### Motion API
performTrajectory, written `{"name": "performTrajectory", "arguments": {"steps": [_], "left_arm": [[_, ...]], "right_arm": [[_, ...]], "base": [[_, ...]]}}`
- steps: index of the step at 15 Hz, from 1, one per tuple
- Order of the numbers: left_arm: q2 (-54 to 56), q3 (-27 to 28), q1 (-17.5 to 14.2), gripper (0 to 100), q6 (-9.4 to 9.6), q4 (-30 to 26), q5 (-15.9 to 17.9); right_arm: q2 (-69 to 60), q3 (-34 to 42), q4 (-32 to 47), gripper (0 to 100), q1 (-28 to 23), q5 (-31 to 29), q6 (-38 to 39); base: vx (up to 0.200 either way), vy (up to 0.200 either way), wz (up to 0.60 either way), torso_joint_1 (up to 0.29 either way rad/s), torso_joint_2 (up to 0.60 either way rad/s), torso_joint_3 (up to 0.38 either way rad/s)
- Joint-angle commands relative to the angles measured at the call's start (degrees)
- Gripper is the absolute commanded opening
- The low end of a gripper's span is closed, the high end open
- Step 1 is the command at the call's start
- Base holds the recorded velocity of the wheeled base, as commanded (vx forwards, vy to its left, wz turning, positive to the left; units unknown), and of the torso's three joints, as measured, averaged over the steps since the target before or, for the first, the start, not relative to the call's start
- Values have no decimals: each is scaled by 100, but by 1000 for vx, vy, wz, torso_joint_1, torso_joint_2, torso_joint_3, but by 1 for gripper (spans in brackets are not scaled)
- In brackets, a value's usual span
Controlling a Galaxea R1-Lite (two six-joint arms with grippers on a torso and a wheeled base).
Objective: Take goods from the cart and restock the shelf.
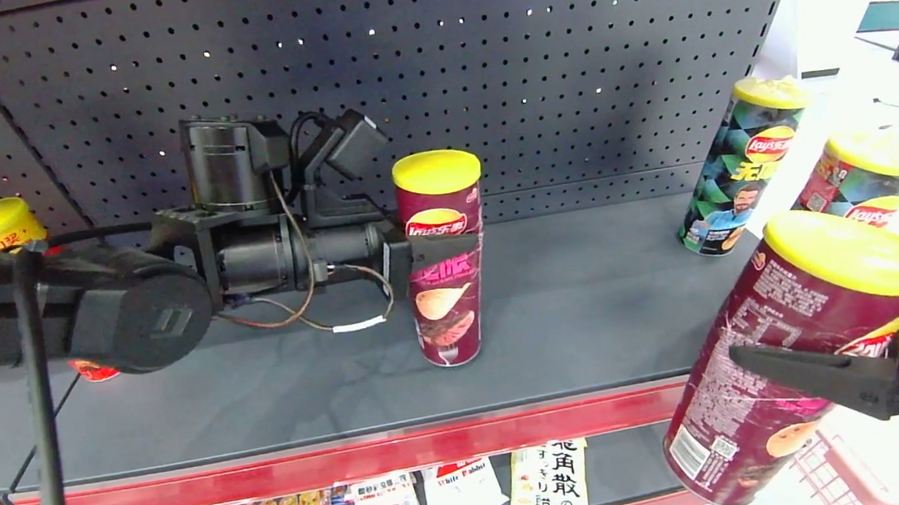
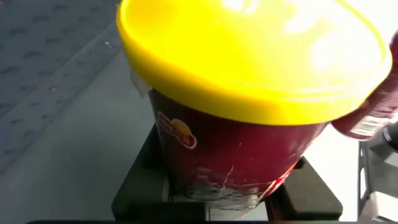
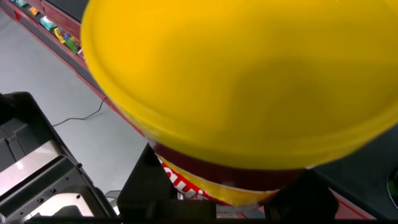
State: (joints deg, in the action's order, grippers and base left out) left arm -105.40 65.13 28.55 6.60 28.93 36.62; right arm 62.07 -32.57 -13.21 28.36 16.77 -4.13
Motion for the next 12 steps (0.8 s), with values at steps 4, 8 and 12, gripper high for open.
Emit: {"name": "performTrajectory", "arguments": {"steps": [4, 8, 12], "left_arm": [[257, -757, 353, 0, -9, 596, -349], [424, -959, 414, 0, -18, 640, -454], [512, -1055, 520, 0, -141, 640, -568]], "right_arm": [[6, -39, -6, 0, -23, 1, 0], [33, -39, -6, 0, -14, 10, -9], [50, -39, -6, 0, -14, 10, -9]], "base": [[0, 0, 0, 0, 0, 0], [0, 0, 0, 0, 0, 0], [0, 0, 0, 0, 0, 0]]}}
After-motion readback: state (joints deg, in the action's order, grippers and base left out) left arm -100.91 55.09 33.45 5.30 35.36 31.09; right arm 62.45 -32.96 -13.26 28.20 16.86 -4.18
